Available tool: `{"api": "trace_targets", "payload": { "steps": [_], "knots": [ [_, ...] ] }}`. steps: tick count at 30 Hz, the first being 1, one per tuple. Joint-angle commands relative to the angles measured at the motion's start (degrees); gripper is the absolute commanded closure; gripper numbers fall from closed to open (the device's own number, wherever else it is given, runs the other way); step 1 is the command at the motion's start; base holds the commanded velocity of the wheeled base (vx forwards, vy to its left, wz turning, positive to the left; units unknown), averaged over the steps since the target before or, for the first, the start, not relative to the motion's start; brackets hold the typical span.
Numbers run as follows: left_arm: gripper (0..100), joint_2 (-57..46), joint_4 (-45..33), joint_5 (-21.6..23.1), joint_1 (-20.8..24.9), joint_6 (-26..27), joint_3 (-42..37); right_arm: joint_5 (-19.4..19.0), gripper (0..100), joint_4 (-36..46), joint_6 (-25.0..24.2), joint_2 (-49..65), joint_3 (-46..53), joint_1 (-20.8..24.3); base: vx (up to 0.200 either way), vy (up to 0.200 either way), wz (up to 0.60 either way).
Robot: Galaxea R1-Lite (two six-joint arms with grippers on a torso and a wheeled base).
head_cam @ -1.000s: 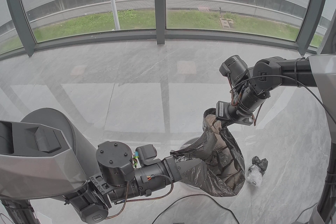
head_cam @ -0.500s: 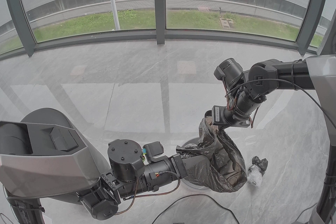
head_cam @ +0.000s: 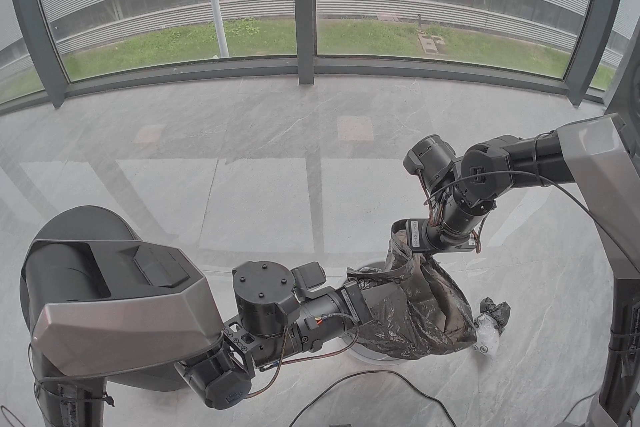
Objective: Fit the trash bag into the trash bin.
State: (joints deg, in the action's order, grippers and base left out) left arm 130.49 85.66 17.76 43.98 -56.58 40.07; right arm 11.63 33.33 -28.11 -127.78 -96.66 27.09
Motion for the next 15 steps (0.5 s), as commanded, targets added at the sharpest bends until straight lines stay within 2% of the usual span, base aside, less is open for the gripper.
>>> {"api": "trace_targets", "payload": {
  "steps": [1,3,6,15],
  "knots": [
    [100,4.86,0.03,-0.54,-0.57,-0.11,4.93,0.24,100,-5.56,0.51,-2.56,0.16,-0.28,0.000,0.000,0.00],
    [100,5.92,0.03,-0.54,-1.18,-0.11,5.54,0.15,100,-9.77,3.77,-3.53,-0.20,-0.28,0.000,0.000,0.00],
    [100,5.65,0.03,-0.62,-2.50,-0.03,3.70,0.15,100,-10.65,6.23,-4.05,-0.28,-0.11,0.000,0.000,0.00],
    [100,5.57,-0.41,-0.62,-6.54,3.05,-3.68,0.24,100,-10.74,5.52,-4.67,1.47,0.69,0.000,0.000,0.00]
  ]
}}
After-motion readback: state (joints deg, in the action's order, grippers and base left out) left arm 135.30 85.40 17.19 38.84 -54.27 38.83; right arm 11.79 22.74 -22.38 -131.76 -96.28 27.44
